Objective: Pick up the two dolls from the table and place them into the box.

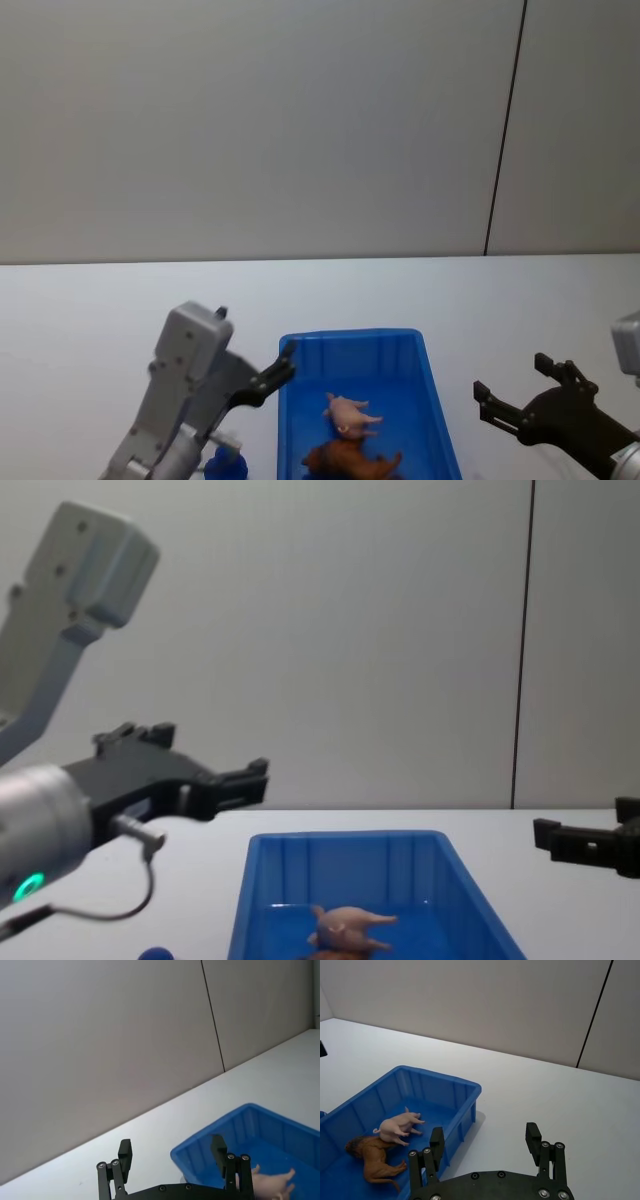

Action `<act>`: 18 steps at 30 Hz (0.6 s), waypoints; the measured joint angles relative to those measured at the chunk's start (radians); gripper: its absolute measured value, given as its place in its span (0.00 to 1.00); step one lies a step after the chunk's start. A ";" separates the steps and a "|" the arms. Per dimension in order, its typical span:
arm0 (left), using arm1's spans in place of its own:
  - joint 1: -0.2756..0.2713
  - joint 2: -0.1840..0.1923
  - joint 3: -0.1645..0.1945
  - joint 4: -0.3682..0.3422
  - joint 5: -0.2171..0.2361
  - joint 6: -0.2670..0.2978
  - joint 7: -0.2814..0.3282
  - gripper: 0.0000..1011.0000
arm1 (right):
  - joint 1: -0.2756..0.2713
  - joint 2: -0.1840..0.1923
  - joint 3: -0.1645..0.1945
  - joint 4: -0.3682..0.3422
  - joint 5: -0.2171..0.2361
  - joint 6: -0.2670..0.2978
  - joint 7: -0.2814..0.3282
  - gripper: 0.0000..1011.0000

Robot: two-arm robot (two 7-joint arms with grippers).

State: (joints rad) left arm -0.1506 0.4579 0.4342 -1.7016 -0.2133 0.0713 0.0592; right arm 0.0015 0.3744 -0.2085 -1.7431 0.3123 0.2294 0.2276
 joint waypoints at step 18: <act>0.134 0.076 -0.014 -0.005 -0.125 -0.105 0.051 0.99 | -0.006 0.006 0.003 -0.004 0.004 -0.005 -0.003 0.99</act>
State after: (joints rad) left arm -0.0168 0.5343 0.4201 -1.7067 -0.3383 -0.0336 0.1099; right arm -0.0045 0.3801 -0.2051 -1.7470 0.3161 0.2247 0.2243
